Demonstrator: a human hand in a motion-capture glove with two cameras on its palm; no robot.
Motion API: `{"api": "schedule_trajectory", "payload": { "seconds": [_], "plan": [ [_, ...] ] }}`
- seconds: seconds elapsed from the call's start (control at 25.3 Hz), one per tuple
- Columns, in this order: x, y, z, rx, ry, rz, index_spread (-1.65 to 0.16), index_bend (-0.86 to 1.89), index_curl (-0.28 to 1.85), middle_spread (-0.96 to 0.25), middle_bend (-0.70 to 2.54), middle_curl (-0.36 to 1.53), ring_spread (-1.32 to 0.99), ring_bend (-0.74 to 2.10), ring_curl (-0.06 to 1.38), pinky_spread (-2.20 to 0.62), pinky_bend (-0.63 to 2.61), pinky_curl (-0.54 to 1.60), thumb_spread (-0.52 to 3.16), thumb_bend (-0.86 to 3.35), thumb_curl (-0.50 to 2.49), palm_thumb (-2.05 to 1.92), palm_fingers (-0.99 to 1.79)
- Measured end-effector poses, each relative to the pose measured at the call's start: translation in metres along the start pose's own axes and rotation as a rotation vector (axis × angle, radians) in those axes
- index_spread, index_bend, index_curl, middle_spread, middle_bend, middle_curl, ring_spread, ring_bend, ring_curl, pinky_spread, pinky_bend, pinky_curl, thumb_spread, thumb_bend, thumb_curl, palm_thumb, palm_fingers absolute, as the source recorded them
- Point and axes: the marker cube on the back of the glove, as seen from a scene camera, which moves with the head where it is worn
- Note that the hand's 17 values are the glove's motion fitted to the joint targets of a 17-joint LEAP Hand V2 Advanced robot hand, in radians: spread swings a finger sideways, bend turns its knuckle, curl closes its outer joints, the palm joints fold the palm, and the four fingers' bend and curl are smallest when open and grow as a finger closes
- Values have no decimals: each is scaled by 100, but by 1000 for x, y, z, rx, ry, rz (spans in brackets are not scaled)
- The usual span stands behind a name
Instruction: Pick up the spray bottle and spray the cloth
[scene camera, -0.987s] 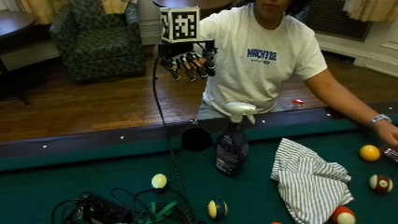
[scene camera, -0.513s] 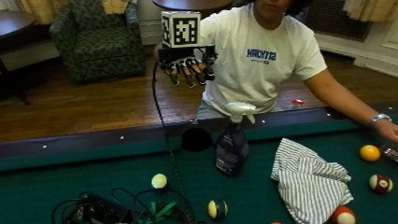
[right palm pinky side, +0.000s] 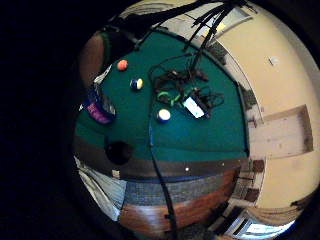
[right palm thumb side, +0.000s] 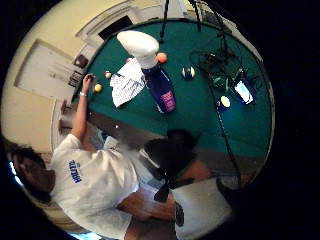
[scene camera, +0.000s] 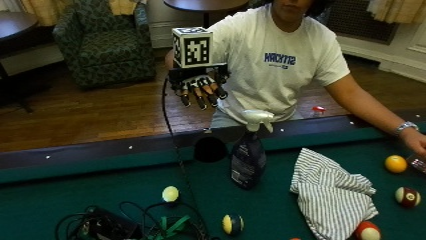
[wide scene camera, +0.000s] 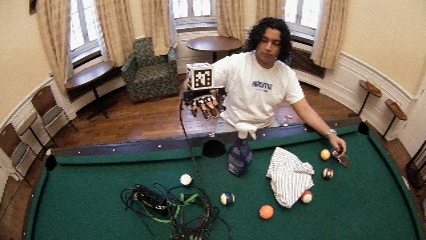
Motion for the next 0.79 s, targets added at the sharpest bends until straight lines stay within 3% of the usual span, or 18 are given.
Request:
{"api": "schedule_trajectory", "payload": {
  "seconds": [0.36, 0.79],
  "plan": [
    [3, 6, 45, -31, -108, 53, -38, 12, 14, -8, 25, 28, -6, 46, 25, 23, 57, 31, 89, -3, 27, 38, 29],
    [-7, 11, 92, 15, -675, 182, -38, 11, 15, -8, 23, 30, -7, 50, 28, 24, 60, 33, 91, -1, 30, 44, 40]
  ]
}}
